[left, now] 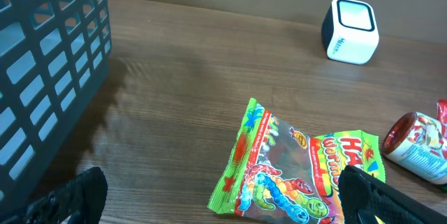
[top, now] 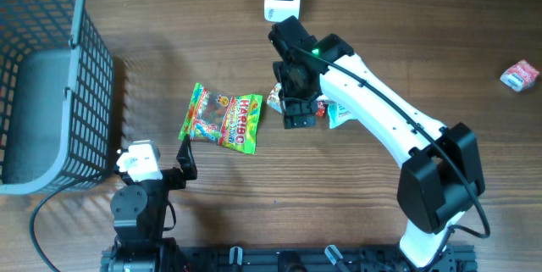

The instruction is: Scan the item barcode

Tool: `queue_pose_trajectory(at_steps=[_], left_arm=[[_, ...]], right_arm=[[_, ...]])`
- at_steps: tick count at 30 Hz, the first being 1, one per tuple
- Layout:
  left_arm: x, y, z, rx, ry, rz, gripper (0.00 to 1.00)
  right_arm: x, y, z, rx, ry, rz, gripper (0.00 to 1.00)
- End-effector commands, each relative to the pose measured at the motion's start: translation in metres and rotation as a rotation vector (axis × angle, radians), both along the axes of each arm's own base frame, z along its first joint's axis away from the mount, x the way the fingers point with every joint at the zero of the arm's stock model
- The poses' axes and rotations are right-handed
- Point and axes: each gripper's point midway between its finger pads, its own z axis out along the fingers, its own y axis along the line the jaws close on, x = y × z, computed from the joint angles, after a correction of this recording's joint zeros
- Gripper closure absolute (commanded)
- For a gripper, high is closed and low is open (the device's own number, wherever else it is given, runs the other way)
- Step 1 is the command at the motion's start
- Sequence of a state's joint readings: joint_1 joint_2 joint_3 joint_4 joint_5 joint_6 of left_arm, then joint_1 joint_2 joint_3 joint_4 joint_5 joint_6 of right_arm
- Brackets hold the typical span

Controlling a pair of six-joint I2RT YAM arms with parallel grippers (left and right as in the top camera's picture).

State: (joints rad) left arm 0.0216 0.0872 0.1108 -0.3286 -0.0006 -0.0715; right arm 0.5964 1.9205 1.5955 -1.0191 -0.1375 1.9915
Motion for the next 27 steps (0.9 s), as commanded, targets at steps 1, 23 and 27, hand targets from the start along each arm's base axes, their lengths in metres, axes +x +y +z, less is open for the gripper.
queue_pose_trajectory(at_steps=[1,23,27], left_arm=[[0.000,-0.003,-0.004,0.010,0.006,-0.023,0.00],[0.000,-0.003,-0.004,0.010,0.006,-0.023,0.00],[0.000,-0.003,-0.004,0.010,0.006,-0.023,0.00]], right_arm=[[0.020,0.013,0.005,0.019,-0.136,0.207,0.00],[0.004,-0.021,-0.027,-0.374,-0.530,2.173,0.00],[0.013,-0.028,-0.042,-0.370,-0.513,2.126,0.13]])
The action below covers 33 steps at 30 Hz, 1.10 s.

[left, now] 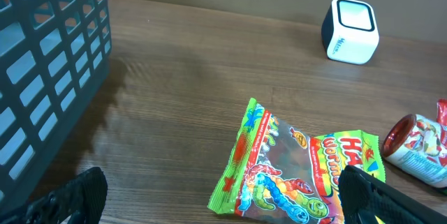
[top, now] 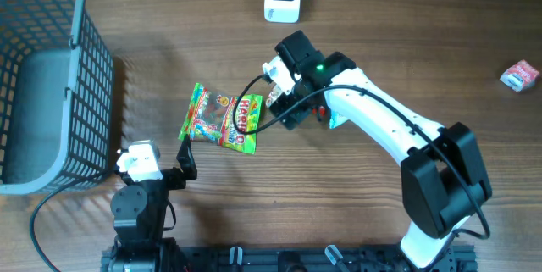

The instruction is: Scan the item barcode

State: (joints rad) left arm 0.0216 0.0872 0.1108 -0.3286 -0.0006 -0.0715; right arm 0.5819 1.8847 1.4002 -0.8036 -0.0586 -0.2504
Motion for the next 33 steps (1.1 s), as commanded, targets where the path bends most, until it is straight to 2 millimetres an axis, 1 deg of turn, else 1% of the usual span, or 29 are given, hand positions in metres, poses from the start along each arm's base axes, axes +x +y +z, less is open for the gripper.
queue_pose_trajectory(at_steps=[1,6,9,10,11,13,15,16,19,21,22,24,25,27,29,33], left_arm=[[0.000,-0.003,-0.004,0.010,0.006,-0.023,0.00],[0.000,-0.003,-0.004,0.010,0.006,-0.023,0.00],[0.000,-0.003,-0.004,0.010,0.006,-0.023,0.00],[0.000,-0.003,-0.004,0.010,0.006,-0.023,0.00],[0.000,-0.003,-0.004,0.010,0.006,-0.023,0.00],[0.000,-0.003,-0.004,0.010,0.006,-0.023,0.00],[0.000,-0.003,-0.004,0.010,0.006,-0.023,0.00],[0.000,-0.003,-0.004,0.010,0.006,-0.023,0.00],[0.000,-0.003,-0.004,0.010,0.006,-0.023,0.00],[0.000,-0.003,-0.004,0.010,0.006,-0.023,0.00],[0.000,-0.003,-0.004,0.010,0.006,-0.023,0.00],[0.000,-0.003,-0.004,0.010,0.006,-0.023,0.00],[0.000,-0.003,-0.004,0.010,0.006,-0.023,0.00],[0.000,-0.003,-0.004,0.010,0.006,-0.023,0.00],[0.000,-0.003,-0.004,0.010,0.006,-0.023,0.00],[0.000,-0.003,-0.004,0.010,0.006,-0.023,0.00]], right_arm=[[0.004,-0.013,-0.012,-0.019,0.021,-0.031,0.13],[-0.005,-0.013,-0.044,-0.025,0.122,-0.028,0.13],[-0.009,-0.011,-0.053,-0.024,0.153,-0.024,0.13],[-0.008,-0.011,-0.054,-0.024,0.152,-0.024,0.17],[-0.008,-0.011,-0.055,-0.025,0.152,-0.024,0.28],[-0.008,-0.011,-0.057,-0.025,0.156,-0.034,0.41],[-0.008,-0.011,-0.056,-0.016,0.167,-0.098,0.51],[-0.009,-0.009,-0.055,-0.003,0.181,-0.137,0.52],[-0.015,0.007,-0.045,0.084,0.247,-0.149,0.55],[-0.018,0.022,-0.029,0.164,0.307,-0.186,0.55],[-0.019,0.027,-0.024,0.185,0.324,-0.202,0.55],[-0.020,0.037,-0.007,0.240,0.388,-0.288,0.55],[-0.022,0.042,0.001,0.264,0.429,-0.335,0.55],[-0.034,0.052,0.015,0.323,0.542,-0.393,0.55],[-0.047,0.053,0.022,0.350,0.647,-0.432,0.55],[-0.078,0.032,0.025,0.254,0.807,-0.529,0.55]])
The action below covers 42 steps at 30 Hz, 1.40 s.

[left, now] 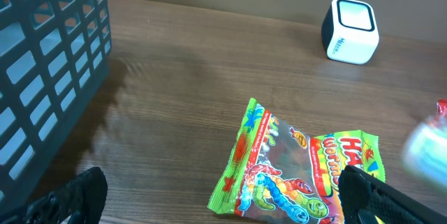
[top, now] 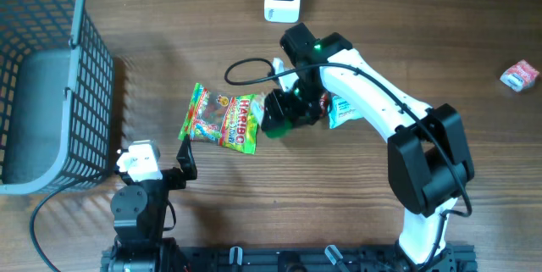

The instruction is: Scan the item barcode

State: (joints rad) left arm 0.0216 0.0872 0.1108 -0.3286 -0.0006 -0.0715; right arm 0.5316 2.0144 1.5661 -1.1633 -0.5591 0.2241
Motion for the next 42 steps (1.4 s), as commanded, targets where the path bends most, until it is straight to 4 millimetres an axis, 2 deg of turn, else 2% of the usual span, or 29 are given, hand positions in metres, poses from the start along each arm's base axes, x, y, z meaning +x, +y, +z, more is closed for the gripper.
queue_pose_trajectory(at_steps=[1,6,10,15,22,25,26,27,28,29,33,37,40,41,42], left_arm=[[0.000,-0.003,-0.004,0.010,0.006,-0.023,0.00],[0.000,-0.003,-0.004,0.010,0.006,-0.023,0.00],[0.000,-0.003,-0.004,0.010,0.006,-0.023,0.00],[0.000,-0.003,-0.004,0.010,0.006,-0.023,0.00],[0.000,-0.003,-0.004,0.010,0.006,-0.023,0.00],[0.000,-0.003,-0.004,0.010,0.006,-0.023,0.00],[0.000,-0.003,-0.004,0.010,0.006,-0.023,0.00],[0.000,-0.003,-0.004,0.010,0.006,-0.023,0.00],[0.000,-0.003,-0.004,0.010,0.006,-0.023,0.00],[0.000,-0.003,-0.004,0.010,0.006,-0.023,0.00],[0.000,-0.003,-0.004,0.010,0.006,-0.023,0.00],[0.000,-0.003,-0.004,0.010,0.006,-0.023,0.00],[0.000,-0.003,-0.004,0.010,0.006,-0.023,0.00],[0.000,-0.003,-0.004,0.010,0.006,-0.023,0.00],[0.000,-0.003,-0.004,0.010,0.006,-0.023,0.00]], right_arm=[[-0.020,-0.005,0.015,0.007,0.185,-0.089,0.55],[-0.057,-0.033,0.032,-0.101,0.409,-0.134,0.55],[-0.068,-0.041,0.036,-0.163,0.478,-0.165,0.53],[-0.078,-0.046,0.029,-0.223,0.547,-0.227,0.53],[-0.105,-0.055,0.009,-0.265,0.668,-0.257,0.47],[-0.112,-0.057,-0.002,-0.272,0.696,-0.258,0.46],[-0.111,-0.054,-0.006,-0.253,0.700,-0.252,0.43],[-0.111,-0.052,-0.007,-0.234,0.703,-0.246,0.34],[-0.111,-0.051,-0.011,-0.220,0.710,-0.233,0.09],[-0.112,-0.051,-0.013,-0.221,0.715,-0.224,0.02],[-0.109,-0.050,-0.013,-0.208,0.712,-0.223,0.00],[-0.099,-0.043,-0.003,-0.150,0.723,-0.254,0.00],[-0.080,-0.054,0.007,-0.206,0.638,-0.232,0.00],[-0.070,-0.058,0.010,-0.230,0.584,-0.219,0.00],[-0.055,-0.053,0.021,-0.199,0.505,-0.206,0.00]])
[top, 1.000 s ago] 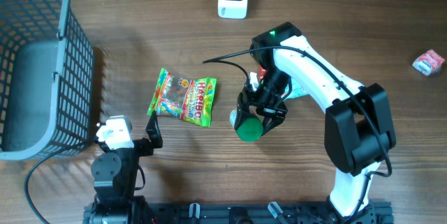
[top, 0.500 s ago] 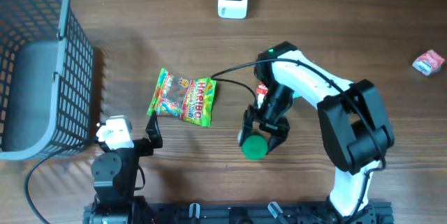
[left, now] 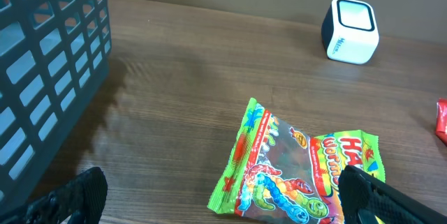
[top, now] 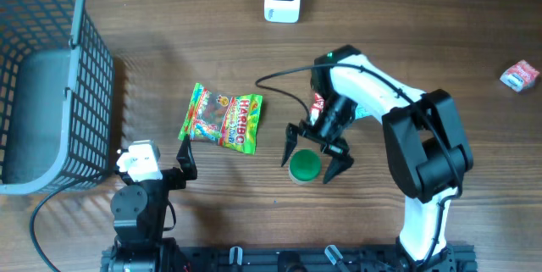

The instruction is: Scan the item barcode

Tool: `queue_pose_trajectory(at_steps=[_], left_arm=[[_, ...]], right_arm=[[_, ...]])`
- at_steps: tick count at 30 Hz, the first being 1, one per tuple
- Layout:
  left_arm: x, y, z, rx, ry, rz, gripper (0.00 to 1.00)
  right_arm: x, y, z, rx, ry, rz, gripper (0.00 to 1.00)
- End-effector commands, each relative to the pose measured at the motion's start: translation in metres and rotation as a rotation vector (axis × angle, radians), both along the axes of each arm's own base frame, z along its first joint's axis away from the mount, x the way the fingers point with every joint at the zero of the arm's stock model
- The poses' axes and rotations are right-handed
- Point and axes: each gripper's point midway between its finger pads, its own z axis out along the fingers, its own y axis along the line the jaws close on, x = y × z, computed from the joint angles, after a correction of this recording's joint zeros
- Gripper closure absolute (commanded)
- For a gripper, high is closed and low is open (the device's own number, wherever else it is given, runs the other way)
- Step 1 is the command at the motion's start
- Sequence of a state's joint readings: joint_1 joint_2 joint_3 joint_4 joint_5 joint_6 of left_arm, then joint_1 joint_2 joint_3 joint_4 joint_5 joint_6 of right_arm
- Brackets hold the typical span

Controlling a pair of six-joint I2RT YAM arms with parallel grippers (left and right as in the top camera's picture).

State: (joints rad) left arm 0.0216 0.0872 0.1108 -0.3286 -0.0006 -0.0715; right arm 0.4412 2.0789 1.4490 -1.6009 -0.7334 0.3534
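A small can with a green lid (top: 305,166) stands on the table in front of the middle, seen end-on from overhead. My right gripper (top: 309,167) is open, its two black fingers splayed on either side of the can. The white barcode scanner sits at the table's far edge, well away from the can, and the left wrist view shows the scanner (left: 350,31) too. My left gripper (left: 223,197) rests open at the near left, holding nothing.
A green Haribo bag (top: 222,118) lies left of the can. A grey mesh basket (top: 51,1) fills the far left. A red packet (top: 318,102) lies partly under the right arm. A small red and white item (top: 519,75) lies far right.
The right gripper was beside the Haribo bag, shut on the green-lidded can. Now it is nearer the front edge, open, with the can standing between its fingers. The left arm is unmoved.
The right gripper first hovered over the can and packets near the middle. It then sat turned and low at the can, beside the bag. After that it held the can by the bag's right edge. Now the can stands further forward and the gripper is open.
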Motion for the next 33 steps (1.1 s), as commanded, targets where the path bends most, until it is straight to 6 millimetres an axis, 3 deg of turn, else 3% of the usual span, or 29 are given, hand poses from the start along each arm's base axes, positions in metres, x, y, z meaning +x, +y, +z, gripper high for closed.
queue_pose_trajectory(at_steps=[1,3,4,8,9,12,14,17,20,27,33], left_arm=[[0.000,-0.003,-0.004,0.010,0.006,-0.023,0.00],[0.000,-0.003,-0.004,0.010,0.006,-0.023,0.00],[0.000,-0.003,-0.004,0.010,0.006,-0.023,0.00],[0.000,-0.003,-0.004,0.010,0.006,-0.023,0.00],[0.000,-0.003,-0.004,0.010,0.006,-0.023,0.00],[0.000,-0.003,-0.004,0.010,0.006,-0.023,0.00],[0.000,-0.003,-0.004,0.010,0.006,-0.023,0.00],[0.000,-0.003,-0.004,0.010,0.006,-0.023,0.00],[0.000,-0.003,-0.004,0.010,0.006,-0.023,0.00],[0.000,-0.003,-0.004,0.010,0.006,-0.023,0.00],[0.000,-0.003,-0.004,0.010,0.006,-0.023,0.00]], right_arm=[[0.052,0.007,0.029,0.055,-0.265,0.063,0.00],[0.070,0.010,0.053,0.070,-0.392,0.069,0.00],[0.079,0.002,0.065,0.025,-0.486,0.091,0.00],[0.099,-0.054,0.092,-0.357,-0.806,0.188,0.00],[0.103,-0.055,0.100,-0.380,-0.886,0.228,0.00],[0.101,-0.004,0.117,-0.099,-1.104,0.514,0.00],[0.084,0.020,0.105,0.079,-1.099,0.683,0.00],[0.057,0.007,0.063,0.107,-0.976,0.833,0.00],[0.041,-0.004,0.035,0.126,-0.901,0.885,0.00],[0.026,0.016,0.017,0.345,-0.905,0.937,0.00],[0.019,0.012,-0.014,0.328,-0.888,0.901,0.00]])
